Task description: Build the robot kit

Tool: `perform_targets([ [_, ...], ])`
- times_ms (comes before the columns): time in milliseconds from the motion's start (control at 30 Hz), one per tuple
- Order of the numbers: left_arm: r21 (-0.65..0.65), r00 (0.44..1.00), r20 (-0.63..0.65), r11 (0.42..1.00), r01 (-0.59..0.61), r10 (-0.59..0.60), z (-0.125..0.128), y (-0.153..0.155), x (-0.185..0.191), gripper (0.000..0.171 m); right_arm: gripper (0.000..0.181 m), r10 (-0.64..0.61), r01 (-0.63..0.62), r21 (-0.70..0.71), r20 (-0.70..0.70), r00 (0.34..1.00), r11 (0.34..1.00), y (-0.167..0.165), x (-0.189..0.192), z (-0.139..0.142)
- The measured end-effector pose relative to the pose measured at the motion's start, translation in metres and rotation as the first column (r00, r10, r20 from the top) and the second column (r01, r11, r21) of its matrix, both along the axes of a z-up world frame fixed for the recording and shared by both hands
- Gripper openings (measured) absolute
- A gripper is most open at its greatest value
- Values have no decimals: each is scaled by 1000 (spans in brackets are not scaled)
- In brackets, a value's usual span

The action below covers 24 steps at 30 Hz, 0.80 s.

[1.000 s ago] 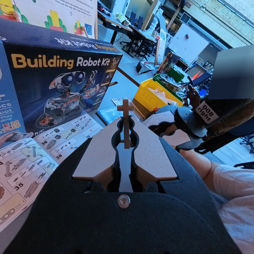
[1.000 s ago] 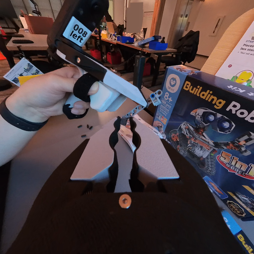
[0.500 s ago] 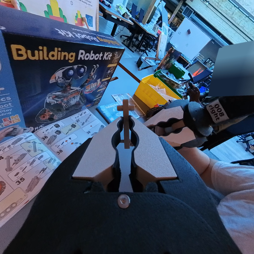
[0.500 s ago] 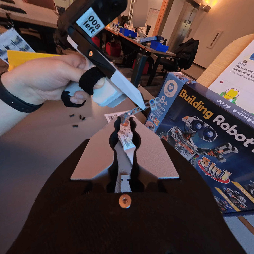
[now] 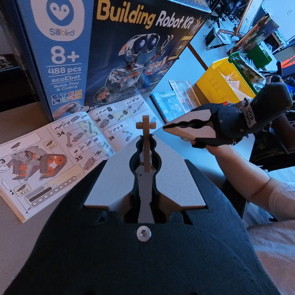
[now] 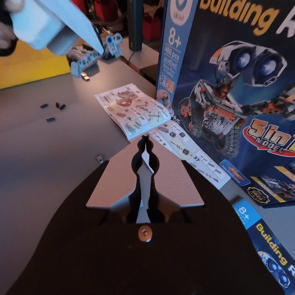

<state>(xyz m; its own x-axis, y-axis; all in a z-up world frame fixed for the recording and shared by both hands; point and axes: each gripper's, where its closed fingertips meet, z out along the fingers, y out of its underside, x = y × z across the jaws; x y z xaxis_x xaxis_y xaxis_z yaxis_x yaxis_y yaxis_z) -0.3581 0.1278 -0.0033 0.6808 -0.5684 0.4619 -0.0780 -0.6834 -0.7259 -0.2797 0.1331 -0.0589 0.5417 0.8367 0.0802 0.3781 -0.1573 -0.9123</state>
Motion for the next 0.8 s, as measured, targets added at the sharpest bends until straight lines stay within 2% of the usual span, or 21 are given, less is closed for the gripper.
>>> perform_targets([
  [100, 2, 1000, 16, 1000, 1, -1, 3, -1, -1, 5, 0, 29, -29, -3, -11, 1000, 1000, -5, -6, 0],
  [233, 9, 999, 48, 1000, 3, -4, 10, -2, -2, 5, 0, 207, -210, 11, -227, 952, 978, -43, -34, 40],
  [300, 19, 998, 55, 1000, -6, 5, 13, -3, -5, 5, 0, 318, -283, 149, -344, 884, 947, -72, -45, 79],
  [367, 26, 998, 62, 1000, -9, 7, 17, -4, -6, 5, 0, 385, -276, 302, -408, 828, 912, -99, -51, 111],
  [433, 31, 998, 60, 999, -10, 8, 18, -4, -7, 5, 0, 384, -280, 317, -335, 861, 906, -107, -64, 101],
  [500, 32, 998, 57, 999, -11, 9, 19, -5, -7, 5, 0, 397, -337, 278, -195, 897, 899, -108, -78, 66],
  [567, 32, 998, 54, 999, -9, 8, 19, -5, -7, 5, 0, 386, -347, 262, -116, 915, 901, -104, -83, 46],
  [633, 30, 998, 56, 1000, -4, 2, 19, -6, -6, 5, 0, 384, -342, 301, -95, 918, 890, -106, -83, 49],
  [700, 26, 998, 55, 1000, 4, -6, 18, -7, -5, 5, 0, 346, -290, 372, -94, 933, 882, -103, -77, 64],
  [800, 17, 999, 48, 1000, 16, -17, 16, -8, -2, 5, 0, 300, -194, 441, -185, 936, 876, -97, -62, 93],
])
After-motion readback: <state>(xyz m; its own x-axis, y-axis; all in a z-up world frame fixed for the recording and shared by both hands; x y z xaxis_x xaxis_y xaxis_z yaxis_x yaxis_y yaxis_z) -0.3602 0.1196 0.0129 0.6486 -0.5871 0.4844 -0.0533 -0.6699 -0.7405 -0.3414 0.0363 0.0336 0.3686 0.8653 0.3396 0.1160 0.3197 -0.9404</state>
